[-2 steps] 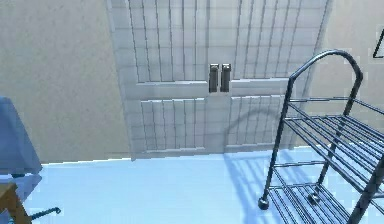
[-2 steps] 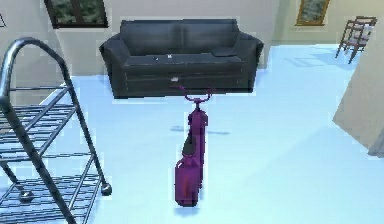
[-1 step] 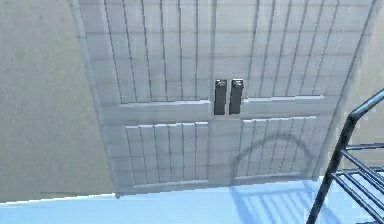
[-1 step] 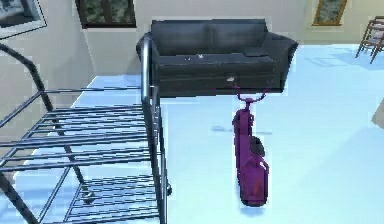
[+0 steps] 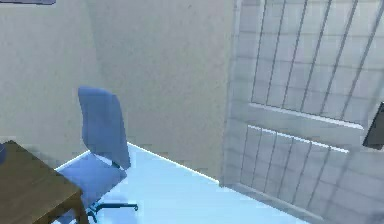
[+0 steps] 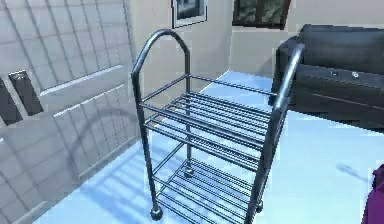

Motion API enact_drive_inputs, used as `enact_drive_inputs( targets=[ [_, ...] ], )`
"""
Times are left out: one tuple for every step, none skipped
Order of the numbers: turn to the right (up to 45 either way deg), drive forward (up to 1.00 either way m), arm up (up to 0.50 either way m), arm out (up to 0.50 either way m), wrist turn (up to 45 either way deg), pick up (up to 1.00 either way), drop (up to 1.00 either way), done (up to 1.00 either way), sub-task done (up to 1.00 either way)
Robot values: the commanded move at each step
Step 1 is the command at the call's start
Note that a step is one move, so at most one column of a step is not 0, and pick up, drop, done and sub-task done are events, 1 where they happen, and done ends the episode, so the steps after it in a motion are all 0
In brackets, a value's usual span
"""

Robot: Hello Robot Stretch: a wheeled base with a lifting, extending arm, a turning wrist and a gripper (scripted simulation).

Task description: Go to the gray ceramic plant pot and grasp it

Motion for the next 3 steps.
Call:
enact_drive_inputs(
  targets=[
    [0.0,1.0,0.0,0.0,0.0,0.0,0.0,0.0,0.0],
    [0.0,0.2,0.0,0.0,0.0,0.0,0.0,0.0,0.0],
    [-45.0,0.0,0.0,0.0,0.0,0.0,0.0,0.0,0.0]
  ],
)
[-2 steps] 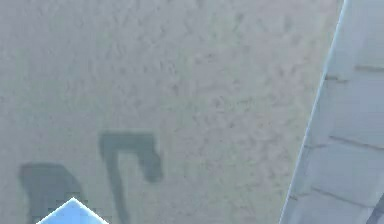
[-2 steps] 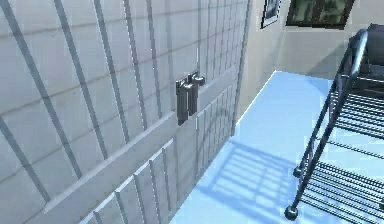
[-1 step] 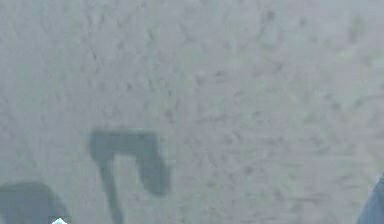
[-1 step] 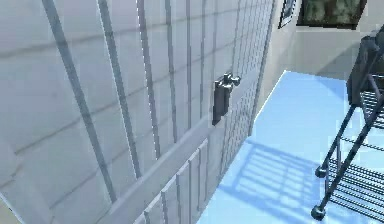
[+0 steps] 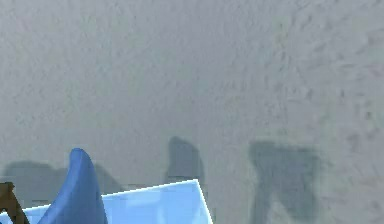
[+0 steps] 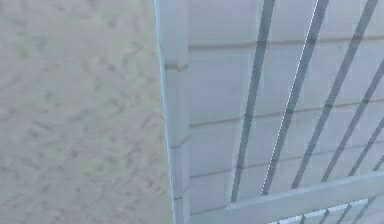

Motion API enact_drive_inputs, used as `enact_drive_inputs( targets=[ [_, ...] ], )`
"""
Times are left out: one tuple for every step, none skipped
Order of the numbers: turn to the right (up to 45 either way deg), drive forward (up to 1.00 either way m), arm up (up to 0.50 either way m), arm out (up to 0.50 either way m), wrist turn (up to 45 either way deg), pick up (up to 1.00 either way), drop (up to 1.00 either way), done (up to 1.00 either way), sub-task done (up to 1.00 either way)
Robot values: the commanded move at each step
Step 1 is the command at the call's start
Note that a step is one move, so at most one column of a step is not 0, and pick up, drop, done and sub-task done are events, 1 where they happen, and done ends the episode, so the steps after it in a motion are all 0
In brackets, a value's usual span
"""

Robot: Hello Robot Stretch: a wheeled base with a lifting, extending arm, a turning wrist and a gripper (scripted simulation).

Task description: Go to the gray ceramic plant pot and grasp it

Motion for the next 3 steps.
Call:
enact_drive_inputs(
  targets=[
    [-9.0,0.0,0.0,0.0,0.0,0.0,0.0,0.0,0.0],
    [0.0,0.45,0.0,0.0,0.0,0.0,0.0,0.0,0.0],
    [-6.0,0.0,0.0,0.0,0.0,0.0,0.0,0.0,0.0]
  ],
)
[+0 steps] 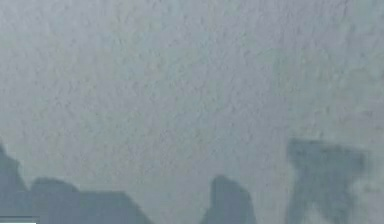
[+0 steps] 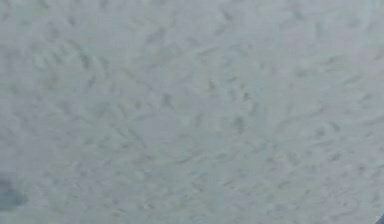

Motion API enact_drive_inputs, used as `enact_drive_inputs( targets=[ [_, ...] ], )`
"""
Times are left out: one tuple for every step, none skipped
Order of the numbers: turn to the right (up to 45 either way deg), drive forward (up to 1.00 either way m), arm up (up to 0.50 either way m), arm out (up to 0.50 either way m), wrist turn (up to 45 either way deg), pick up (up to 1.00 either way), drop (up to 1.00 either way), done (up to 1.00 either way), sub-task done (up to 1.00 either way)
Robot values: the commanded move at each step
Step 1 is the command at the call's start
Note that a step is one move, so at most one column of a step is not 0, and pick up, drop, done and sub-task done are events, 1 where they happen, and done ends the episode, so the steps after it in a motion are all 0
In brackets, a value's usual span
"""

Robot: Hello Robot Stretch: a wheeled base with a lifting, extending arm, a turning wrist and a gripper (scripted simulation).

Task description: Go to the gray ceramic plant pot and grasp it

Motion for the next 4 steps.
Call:
enact_drive_inputs(
  targets=[
    [0.0,0.3,0.0,0.0,0.0,0.0,0.0,0.0,0.0],
    [-45.0,0.0,0.0,0.0,0.0,0.0,0.0,0.0,0.0],
    [-9.0,0.0,0.0,0.0,0.0,0.0,0.0,0.0,0.0],
    [0.0,0.7,0.0,0.0,0.0,0.0,0.0,0.0,0.0]
  ],
)
